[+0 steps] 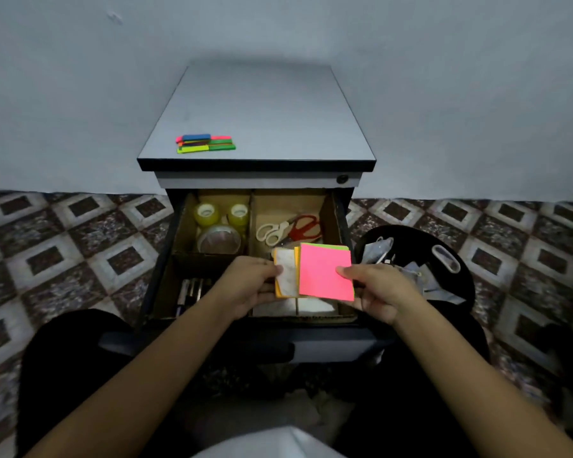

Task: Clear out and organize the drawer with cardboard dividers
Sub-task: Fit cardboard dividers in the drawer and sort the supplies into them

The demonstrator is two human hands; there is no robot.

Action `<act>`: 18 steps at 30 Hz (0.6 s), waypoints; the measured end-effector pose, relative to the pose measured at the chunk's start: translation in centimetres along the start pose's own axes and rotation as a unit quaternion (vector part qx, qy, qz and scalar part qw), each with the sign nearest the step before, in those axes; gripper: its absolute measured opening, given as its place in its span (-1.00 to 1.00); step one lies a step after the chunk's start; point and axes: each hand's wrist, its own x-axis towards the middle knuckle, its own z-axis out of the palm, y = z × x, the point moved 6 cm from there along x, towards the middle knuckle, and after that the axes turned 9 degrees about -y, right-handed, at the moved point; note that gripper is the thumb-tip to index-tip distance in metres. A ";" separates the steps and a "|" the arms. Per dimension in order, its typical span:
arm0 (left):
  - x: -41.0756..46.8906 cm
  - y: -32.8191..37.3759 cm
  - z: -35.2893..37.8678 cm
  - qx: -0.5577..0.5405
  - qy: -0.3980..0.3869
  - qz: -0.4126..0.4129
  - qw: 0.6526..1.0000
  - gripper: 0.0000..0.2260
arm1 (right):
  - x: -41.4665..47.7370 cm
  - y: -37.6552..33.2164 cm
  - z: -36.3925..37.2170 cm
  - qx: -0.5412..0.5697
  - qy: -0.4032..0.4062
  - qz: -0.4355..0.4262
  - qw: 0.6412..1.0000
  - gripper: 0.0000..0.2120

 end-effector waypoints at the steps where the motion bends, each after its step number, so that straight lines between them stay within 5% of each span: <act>1: 0.0 -0.3 -0.2 0.002 0.003 -0.004 1.000 -0.89 | -0.1 0.0 -0.5 0.003 0.010 -0.007 1.000 -0.91; 18: 3.9 -3.5 2.9 0.074 0.025 -0.093 0.993 -0.78 | 0.4 -1.0 -3.9 0.070 0.055 -0.061 0.994 -0.93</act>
